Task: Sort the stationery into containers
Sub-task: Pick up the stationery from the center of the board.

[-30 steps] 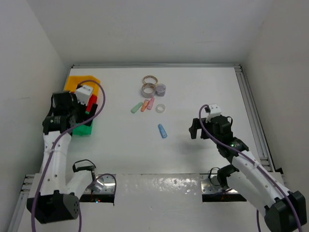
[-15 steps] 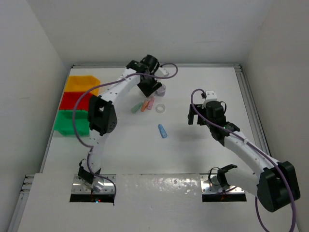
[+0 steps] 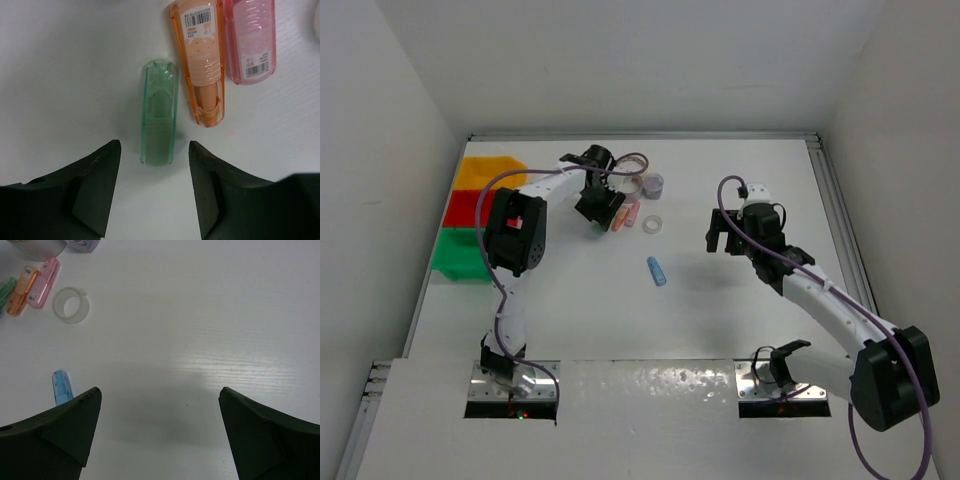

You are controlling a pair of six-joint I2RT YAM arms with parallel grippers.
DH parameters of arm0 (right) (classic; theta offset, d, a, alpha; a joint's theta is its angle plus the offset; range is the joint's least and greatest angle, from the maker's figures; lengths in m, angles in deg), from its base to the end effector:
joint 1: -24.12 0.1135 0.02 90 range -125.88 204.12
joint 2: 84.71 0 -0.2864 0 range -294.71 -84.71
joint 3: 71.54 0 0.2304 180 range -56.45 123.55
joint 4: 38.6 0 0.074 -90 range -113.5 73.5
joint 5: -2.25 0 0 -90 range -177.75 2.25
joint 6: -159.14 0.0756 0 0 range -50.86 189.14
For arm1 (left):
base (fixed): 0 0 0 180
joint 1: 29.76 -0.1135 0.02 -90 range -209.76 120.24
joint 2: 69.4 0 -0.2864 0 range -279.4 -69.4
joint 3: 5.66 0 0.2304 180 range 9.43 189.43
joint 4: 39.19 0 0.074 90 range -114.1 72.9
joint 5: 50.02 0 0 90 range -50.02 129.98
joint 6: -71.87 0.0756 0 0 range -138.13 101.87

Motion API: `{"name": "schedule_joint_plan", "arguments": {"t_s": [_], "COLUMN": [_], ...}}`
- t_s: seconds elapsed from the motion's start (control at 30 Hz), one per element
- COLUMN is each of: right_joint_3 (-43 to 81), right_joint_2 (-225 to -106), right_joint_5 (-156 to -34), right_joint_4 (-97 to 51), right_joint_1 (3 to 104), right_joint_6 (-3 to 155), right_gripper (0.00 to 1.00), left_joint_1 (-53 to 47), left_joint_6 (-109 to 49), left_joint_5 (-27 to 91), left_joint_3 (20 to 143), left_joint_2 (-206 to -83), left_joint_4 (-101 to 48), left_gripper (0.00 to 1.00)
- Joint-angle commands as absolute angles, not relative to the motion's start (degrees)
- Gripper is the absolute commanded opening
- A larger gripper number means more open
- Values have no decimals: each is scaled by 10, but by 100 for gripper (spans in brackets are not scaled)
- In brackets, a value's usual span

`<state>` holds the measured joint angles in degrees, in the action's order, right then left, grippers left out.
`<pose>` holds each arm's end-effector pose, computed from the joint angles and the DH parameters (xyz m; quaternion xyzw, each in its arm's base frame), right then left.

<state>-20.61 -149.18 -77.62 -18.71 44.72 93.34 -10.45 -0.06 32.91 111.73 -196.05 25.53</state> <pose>0.2335 0.0736 0.2362 0.0694 0.8754 0.1080 0.4660 0.4306 -0.1607 0.1630 0.3249 0.9335 -0.0626 0.1384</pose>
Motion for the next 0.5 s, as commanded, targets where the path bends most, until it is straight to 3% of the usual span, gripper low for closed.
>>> {"name": "schedule_joint_plan", "arguments": {"t_s": [0.0, 0.2, 0.4, 0.47], "right_joint_3": [-186, -197, -208, -211], "right_joint_2": [-1475, -1447, -1412, -1404], "right_joint_5": [-762, -749, -717, -704], "right_joint_4": [-181, -174, -160, -159], "right_joint_1": [455, 457, 457, 457], "right_joint_6": [940, 940, 926, 923], "right_gripper": [99, 99, 99, 99], "left_joint_1": [-107, -101, -90, -89], "left_joint_6": [-23, -13, -5, -3], "left_joint_5": [338, 368, 366, 359], "left_joint_3": [1097, 1068, 1027, 1017], "left_joint_2": [-1945, -1955, -1972, -1975], "left_joint_4": [178, 143, 132, 129], "left_gripper": [54, 49, 34, 23]}}
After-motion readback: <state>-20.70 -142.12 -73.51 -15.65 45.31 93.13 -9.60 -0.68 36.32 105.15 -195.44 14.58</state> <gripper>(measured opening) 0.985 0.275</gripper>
